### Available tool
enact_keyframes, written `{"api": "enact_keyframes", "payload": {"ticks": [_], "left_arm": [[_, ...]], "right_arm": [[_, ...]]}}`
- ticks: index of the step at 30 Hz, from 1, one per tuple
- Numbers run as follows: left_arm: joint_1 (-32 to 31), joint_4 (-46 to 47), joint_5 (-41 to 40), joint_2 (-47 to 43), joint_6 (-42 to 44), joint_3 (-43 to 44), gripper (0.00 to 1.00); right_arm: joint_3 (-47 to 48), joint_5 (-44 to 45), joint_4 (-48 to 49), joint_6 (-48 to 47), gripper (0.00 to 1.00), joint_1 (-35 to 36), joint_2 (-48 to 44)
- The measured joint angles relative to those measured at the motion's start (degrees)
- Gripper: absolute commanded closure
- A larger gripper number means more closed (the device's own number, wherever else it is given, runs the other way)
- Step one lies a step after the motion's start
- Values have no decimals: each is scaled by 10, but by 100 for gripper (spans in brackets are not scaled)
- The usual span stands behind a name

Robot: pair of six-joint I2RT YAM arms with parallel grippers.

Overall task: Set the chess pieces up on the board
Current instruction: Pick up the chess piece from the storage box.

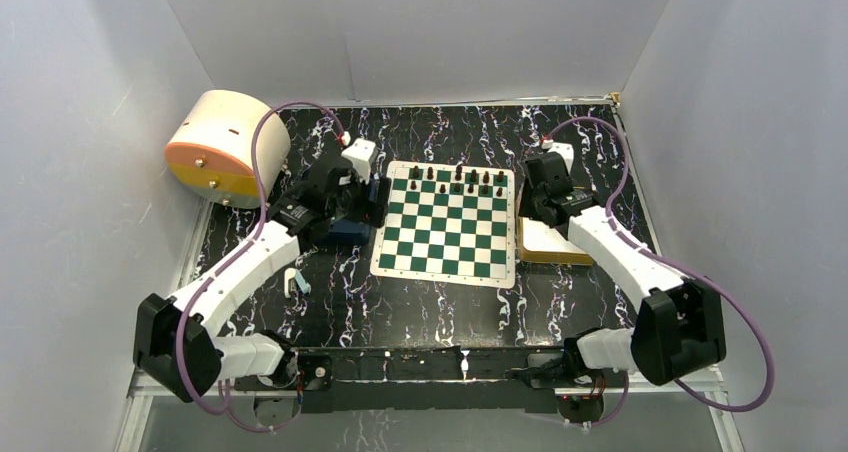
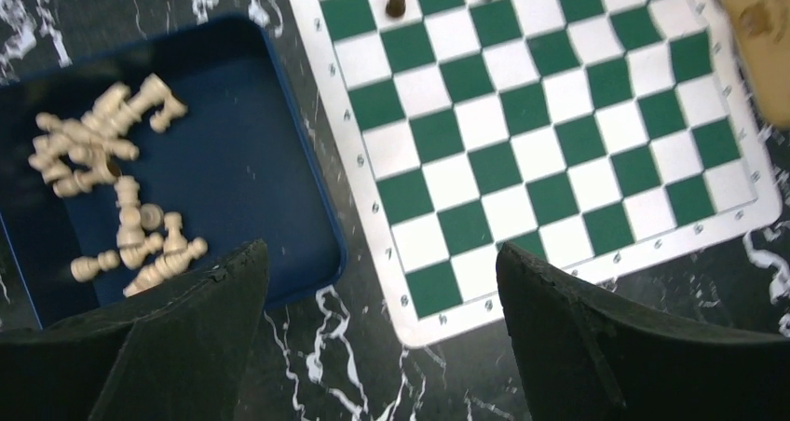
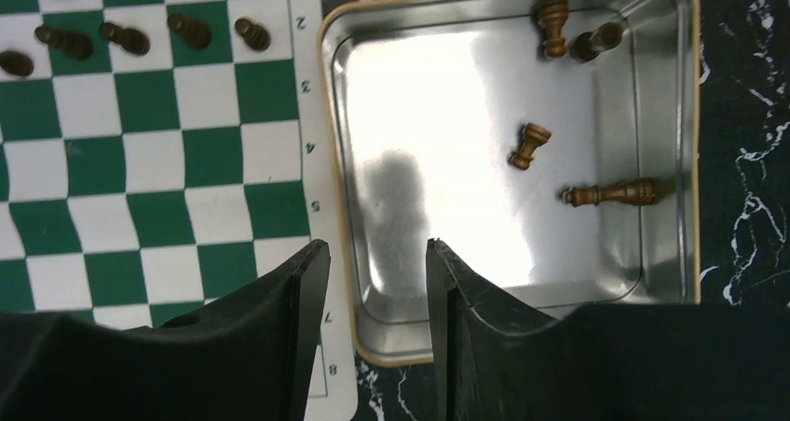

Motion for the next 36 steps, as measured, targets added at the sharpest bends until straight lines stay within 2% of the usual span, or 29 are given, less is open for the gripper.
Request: {"api": "enact_keyframes", "payload": {"ticks": [7,13,18,25,36], "left_arm": [[0,-1,-9,-56,6,-94,11],[0,3,-31,-92,12,-131,11],[0,4,-46,-111,19,-139,11],[0,7,-61,-118,26,-139,10],[0,9,-65,-121,29,-139,10]], "right_arm": [[0,45,70,-32,49,-57,61],[-1,56,130,-58,56,-129,98],[12,57,161,-56,57,-179,144],[29,56,183,-41,60,-195,198],[28,51,215,-31,60,-221,213]]}}
